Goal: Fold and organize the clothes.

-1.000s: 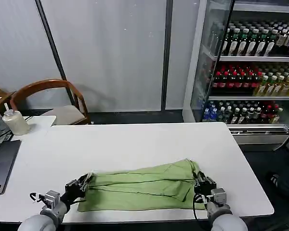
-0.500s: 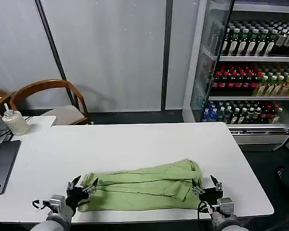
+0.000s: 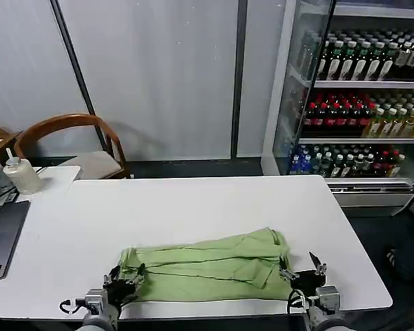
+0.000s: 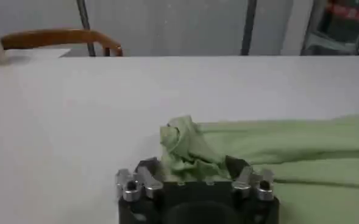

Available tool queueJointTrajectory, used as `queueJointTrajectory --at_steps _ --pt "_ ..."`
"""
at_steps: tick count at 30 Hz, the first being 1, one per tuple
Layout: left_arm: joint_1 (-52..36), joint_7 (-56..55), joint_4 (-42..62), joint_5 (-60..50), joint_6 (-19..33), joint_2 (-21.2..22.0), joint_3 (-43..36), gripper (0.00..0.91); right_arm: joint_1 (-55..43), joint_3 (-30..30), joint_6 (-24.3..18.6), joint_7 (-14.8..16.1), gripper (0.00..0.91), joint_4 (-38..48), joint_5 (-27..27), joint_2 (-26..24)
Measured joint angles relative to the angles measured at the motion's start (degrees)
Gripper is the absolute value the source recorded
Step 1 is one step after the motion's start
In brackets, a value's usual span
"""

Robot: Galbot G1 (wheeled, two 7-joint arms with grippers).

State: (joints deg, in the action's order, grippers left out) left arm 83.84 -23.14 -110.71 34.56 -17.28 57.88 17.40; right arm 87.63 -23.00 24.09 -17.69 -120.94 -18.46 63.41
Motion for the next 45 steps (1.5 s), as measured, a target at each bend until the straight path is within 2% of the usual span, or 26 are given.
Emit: queueJointTrajectory --at_steps 18,25,35,40,45 --pt "-1.05 -2.65 1.81 -1.16 0.64 -0.02 0.53 0.02 -0.5 0.33 -0.6 -0.04 0.907 0.87 0.52 -0.01" --pt "0.54 -2.46 1.64 -1.48 -0.23 -2.0 5.56 0.02 -1.44 1.3 -0.64 0.02 0.907 1.41 1.12 0.42" --pt "3.58 -1.26 -0.95 -2.76 -0.74 -7.78 16.44 0.02 -1.82 2.51 -0.56 0.13 0.907 1.07 1.56 0.38" --pt "3.94 -0.75 -2.71 -4.83 -0.89 -8.7 17.72 0.02 -1.19 2.06 -0.43 0.13 0.907 0.37 1.63 -0.03" --pt "3.64 -0.15 -5.84 -5.58 -1.37 -7.85 16.05 0.02 0.39 0.26 -0.2 0.09 0.907 -0.74 1.75 -0.54"
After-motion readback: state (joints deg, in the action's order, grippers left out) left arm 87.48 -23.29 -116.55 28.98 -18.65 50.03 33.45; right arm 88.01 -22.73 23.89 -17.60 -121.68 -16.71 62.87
